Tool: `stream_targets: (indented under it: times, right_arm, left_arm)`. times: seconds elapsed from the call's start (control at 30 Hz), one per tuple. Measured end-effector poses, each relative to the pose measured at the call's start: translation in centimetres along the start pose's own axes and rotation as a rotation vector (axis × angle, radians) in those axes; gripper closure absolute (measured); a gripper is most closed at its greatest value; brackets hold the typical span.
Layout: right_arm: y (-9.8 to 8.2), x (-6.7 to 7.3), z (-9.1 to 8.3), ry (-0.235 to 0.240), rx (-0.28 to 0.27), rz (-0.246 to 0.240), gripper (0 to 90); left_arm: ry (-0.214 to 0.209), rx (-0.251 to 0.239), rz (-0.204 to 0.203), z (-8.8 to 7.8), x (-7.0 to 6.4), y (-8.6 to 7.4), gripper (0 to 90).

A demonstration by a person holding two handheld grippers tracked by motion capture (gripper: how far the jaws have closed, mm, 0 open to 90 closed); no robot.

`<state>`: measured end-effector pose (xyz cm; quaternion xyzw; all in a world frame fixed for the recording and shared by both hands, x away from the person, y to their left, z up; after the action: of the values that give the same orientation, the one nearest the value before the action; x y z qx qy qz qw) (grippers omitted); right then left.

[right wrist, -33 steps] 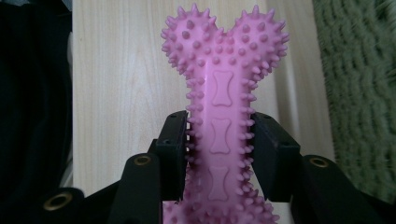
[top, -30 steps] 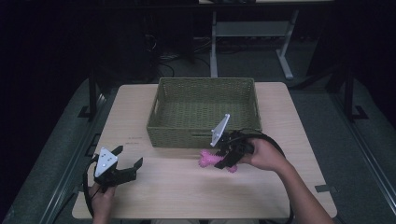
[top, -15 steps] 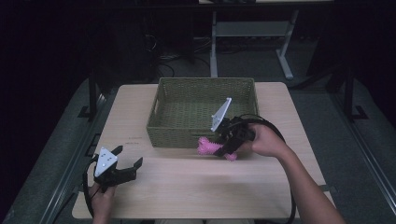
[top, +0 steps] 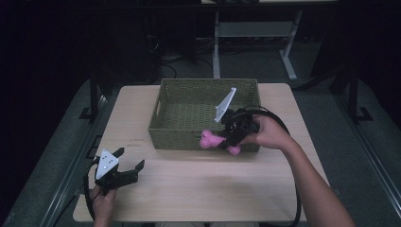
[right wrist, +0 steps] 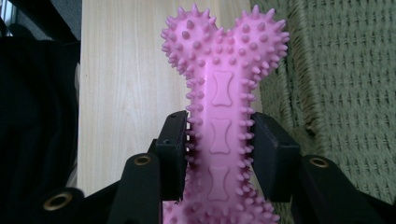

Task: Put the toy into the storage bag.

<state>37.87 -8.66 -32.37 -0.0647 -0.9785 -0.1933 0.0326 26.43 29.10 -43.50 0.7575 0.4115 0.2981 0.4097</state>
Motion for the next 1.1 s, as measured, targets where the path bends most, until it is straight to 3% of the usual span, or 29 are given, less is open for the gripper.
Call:
stream_targets:
  times: [1.1]
  right_arm:
    - [1.4, -3.5, -3.2, -0.028, 0.001, 0.030, 57.9]
  left_arm:
    - [-0.001, 0.000, 0.002, 0.0, 0.0, 0.0, 13.8]
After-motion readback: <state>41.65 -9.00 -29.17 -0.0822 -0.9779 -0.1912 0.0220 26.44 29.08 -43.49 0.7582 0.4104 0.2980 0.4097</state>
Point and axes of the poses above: each handheld gripper's, and its own axes: z roughly forward along the jaws, y roughly out of its top, x roughly to its left, the point moved 1 cm from there along z, roughly forward along the jaws, and after that the axes turned 6 degrees about x, right-handed, at the moved point
